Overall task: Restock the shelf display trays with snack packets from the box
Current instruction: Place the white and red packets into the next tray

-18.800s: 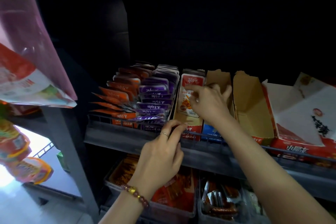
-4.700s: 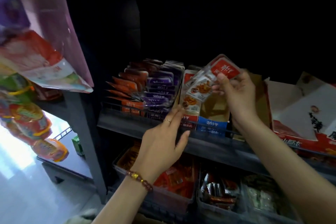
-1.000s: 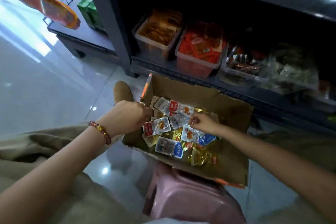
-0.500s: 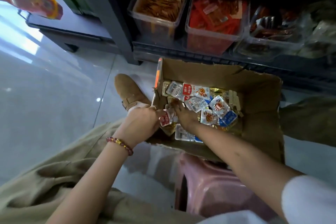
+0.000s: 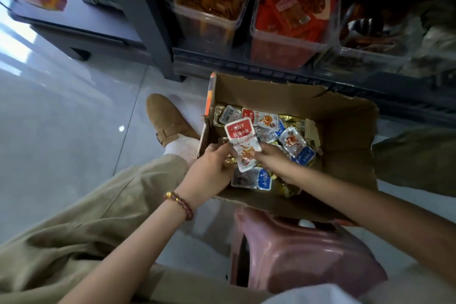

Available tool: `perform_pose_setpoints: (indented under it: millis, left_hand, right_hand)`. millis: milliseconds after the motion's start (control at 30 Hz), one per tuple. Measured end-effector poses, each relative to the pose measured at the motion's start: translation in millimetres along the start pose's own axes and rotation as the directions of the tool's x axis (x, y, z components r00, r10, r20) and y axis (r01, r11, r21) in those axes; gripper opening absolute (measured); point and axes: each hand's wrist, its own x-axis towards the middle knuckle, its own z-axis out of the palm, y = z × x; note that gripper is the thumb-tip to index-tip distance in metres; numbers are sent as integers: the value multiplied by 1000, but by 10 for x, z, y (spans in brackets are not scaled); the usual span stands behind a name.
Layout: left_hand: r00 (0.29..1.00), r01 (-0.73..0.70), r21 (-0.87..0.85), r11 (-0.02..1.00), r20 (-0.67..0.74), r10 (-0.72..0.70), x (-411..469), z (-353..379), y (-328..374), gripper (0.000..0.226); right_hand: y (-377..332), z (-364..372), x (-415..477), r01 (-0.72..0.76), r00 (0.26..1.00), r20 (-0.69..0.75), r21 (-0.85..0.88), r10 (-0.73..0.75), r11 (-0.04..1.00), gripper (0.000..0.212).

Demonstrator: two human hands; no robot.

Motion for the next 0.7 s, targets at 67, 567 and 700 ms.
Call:
perform_pose_setpoints:
  millis: [67, 567, 700]
  left_hand:
    - [996, 18, -170, 985, 86, -3, 2, 114, -2, 39]
    - [962, 34, -502, 864, -218, -164, 19, 30, 76, 43]
    - [958, 48, -496, 867, -223, -181, 47, 32, 37, 39]
  right_hand:
    - [-55, -73, -215, 43, 983, 172, 86, -58, 995, 25]
    - [53, -529, 977, 63, 997, 39, -922, -71, 382, 66]
    - [282, -183, 884, -67, 956, -165, -929, -245, 363, 53]
